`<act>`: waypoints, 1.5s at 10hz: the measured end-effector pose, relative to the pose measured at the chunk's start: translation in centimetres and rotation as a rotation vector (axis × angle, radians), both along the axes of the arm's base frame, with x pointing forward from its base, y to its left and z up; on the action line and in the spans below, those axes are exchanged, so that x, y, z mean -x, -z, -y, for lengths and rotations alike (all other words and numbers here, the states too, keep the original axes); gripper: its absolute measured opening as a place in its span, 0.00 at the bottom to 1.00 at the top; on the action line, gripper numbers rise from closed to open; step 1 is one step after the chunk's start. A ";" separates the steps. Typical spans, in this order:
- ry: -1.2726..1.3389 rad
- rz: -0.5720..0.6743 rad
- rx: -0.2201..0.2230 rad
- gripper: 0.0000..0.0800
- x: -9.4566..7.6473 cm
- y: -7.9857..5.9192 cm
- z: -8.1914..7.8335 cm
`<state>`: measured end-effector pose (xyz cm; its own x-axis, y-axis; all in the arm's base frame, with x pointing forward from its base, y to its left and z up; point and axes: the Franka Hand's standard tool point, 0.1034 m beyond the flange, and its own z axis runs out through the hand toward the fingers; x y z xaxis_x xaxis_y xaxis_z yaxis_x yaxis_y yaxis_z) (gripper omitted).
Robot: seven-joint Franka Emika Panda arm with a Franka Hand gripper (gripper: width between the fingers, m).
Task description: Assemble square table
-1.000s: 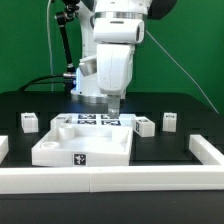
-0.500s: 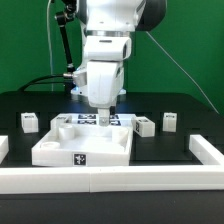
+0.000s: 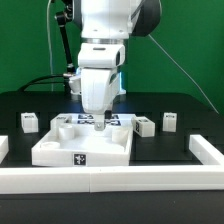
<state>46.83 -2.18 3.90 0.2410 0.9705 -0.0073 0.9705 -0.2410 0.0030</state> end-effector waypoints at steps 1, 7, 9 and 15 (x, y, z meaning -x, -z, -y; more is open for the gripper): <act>0.001 -0.016 -0.004 0.81 0.8 0.9 0.1; 0.011 -0.049 -0.016 0.81 2.2 3.3 0.2; 0.012 -0.049 -0.016 0.49 2.2 3.4 0.2; 0.012 -0.050 -0.016 0.07 2.2 3.4 0.2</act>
Offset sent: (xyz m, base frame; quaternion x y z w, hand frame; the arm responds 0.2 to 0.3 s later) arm -0.0083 -0.0003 -0.0138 -0.0074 0.0090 -0.0152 0.9998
